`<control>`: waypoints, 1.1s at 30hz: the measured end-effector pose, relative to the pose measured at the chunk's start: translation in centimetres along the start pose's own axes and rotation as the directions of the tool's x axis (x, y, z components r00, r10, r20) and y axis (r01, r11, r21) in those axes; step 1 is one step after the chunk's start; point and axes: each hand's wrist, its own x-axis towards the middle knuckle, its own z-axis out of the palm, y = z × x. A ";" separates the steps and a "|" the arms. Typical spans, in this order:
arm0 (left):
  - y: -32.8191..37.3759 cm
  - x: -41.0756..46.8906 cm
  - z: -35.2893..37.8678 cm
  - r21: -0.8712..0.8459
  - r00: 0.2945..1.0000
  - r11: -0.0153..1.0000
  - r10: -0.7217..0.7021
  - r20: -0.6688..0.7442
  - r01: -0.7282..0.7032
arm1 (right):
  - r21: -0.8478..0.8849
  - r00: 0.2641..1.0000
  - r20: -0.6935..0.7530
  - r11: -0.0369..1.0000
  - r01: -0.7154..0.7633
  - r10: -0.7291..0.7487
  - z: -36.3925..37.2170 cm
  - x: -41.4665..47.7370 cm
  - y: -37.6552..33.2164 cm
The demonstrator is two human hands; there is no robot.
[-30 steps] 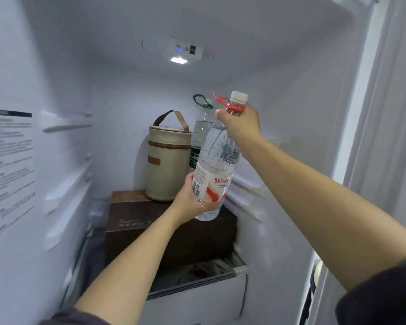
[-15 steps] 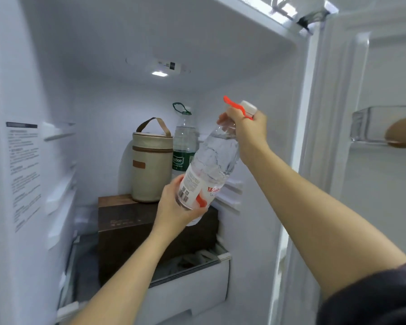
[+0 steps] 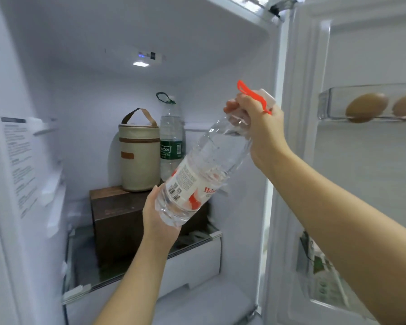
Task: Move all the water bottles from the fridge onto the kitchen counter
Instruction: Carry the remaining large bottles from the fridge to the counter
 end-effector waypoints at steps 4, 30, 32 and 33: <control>-0.8 -1.7 -0.7 0.057 0.980 0.993 0.093 0.177 -0.105 | -0.009 0.999 0.020 1.000 -0.026 0.027 -1.6 -1.3 -1.0; -26.8 -23.7 11.9 -0.072 0.968 0.966 -0.250 -0.006 0.249 | -0.233 0.969 -0.241 0.966 -0.112 0.054 -25.2 -20.6 -21.1; -29.2 -25.2 13.4 -0.089 0.949 0.946 -0.314 -0.019 0.311 | -0.234 0.952 -0.305 0.965 -0.118 0.042 -27.7 -22.2 -22.9; -30.3 -25.9 14.1 -0.081 0.940 0.938 -0.340 -0.017 0.337 | -0.227 0.943 -0.332 0.967 -0.117 0.036 -28.9 -23.0 -23.8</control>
